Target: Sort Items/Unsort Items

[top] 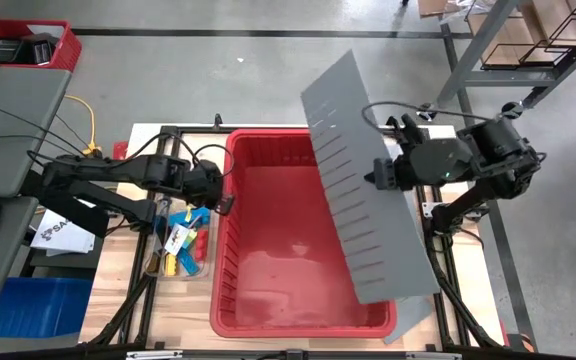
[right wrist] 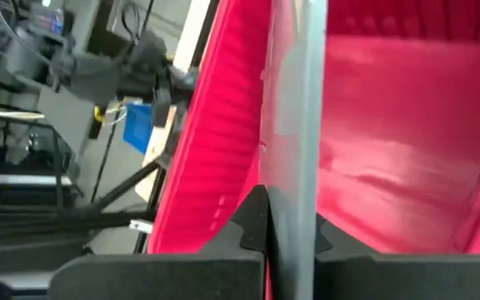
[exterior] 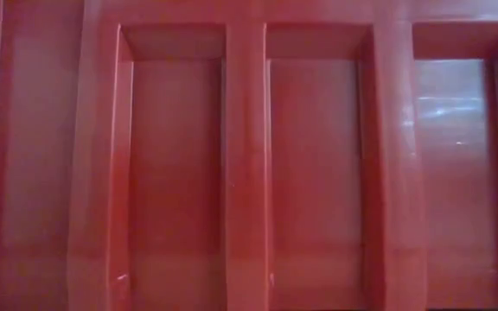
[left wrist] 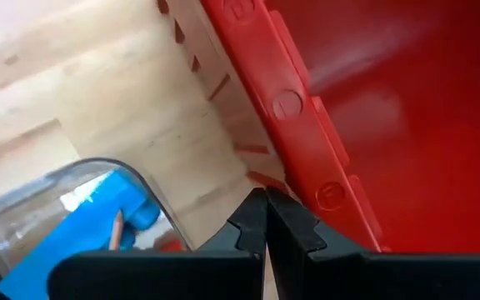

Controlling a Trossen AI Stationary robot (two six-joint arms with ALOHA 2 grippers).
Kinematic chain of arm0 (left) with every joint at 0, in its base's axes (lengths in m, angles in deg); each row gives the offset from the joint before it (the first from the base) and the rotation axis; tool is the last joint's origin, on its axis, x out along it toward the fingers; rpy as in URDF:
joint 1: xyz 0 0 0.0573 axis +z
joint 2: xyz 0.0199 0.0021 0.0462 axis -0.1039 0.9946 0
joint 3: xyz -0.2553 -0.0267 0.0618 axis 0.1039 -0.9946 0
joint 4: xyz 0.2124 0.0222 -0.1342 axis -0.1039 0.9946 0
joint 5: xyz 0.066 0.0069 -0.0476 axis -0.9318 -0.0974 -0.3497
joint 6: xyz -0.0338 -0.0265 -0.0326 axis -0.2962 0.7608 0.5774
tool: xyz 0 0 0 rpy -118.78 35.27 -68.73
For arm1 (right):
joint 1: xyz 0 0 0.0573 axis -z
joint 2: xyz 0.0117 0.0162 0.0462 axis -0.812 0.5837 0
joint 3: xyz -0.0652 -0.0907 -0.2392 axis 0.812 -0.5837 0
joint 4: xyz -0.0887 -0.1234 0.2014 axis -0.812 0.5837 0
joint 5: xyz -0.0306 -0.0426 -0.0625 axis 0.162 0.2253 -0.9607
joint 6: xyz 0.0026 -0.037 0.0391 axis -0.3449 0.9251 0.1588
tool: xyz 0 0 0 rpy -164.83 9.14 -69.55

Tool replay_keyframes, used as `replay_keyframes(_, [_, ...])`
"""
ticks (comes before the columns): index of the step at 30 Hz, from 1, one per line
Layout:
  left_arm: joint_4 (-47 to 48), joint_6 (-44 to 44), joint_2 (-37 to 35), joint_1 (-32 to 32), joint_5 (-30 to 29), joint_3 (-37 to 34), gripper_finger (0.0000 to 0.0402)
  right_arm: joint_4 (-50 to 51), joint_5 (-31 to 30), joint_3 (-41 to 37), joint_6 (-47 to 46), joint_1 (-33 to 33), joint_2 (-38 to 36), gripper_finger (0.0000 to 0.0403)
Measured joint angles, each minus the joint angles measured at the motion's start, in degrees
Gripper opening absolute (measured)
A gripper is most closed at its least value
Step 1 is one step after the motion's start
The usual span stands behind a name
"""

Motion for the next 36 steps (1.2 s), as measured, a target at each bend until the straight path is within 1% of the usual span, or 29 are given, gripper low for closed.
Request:
replay_keyframes(5, [0.12, -0.95, -1.31, 0.09, -4.18, 0.02, 0.0000, -0.10, 0.14, -0.01, -6.68, -2.99, 2.35, 0.0000])
replay_keyframes(11, [0.07, -3.07, -2.92, 0.09, -8.20, 0.02, 0.0000, -0.36, -2.16, -1.14, -16.67, -7.42, 4.55, 0.0000])
replay_keyframes(13, [0.07, -3.41, -3.36, 0.09, -9.80, 0.02, 0.0000, -0.29, -1.19, -3.98, -19.07, -8.28, 4.18, 0.0000])
replay_keyframes(17, [0.13, -3.48, -4.88, 0.09, -13.15, 0.02, 0.0000, -0.08, 0.20, -12.71, -24.52, -10.36, 1.49, 0.0000])
replay_keyframes(18, [0.11, -3.48, -5.24, 0.10, -13.79, 0.02, 0.0000, -0.04, -0.11, -14.75, -25.89, -10.69, 0.22, 0.0000])
replay_keyframes(21, [0.12, -3.51, -6.61, 0.10, -15.04, 0.02, 0.0000, 0.01, -3.79, -19.46, -28.63, -11.02, -4.27, 0.0000])
replay_keyframes(24, [-0.04, -3.50, -7.77, 0.10, -17.41, 0.02, 0.0000, 0.24, -6.97, -22.15, -29.12, -10.56, -5.95, 0.0000])
replay_keyframes(28, [-2.43, -3.98, -8.94, 0.35, -20.58, 0.02, 0.0000, -0.12, -6.14, -23.53, -23.98, -9.30, -4.76, 0.0000])
replay_keyframes(33, [-10.21, -10.38, -9.38, 0.42, -21.15, 0.02, 0.0000, -0.09, -6.63, -22.59, -19.15, -9.12, -2.80, 0.0000])
replay_keyframes(36, [-13.28, -14.51, -9.36, 1.42, -20.71, 0.02, 0.0000, -0.06, -6.68, -22.59, -19.19, -9.12, -2.93, 0.0000])
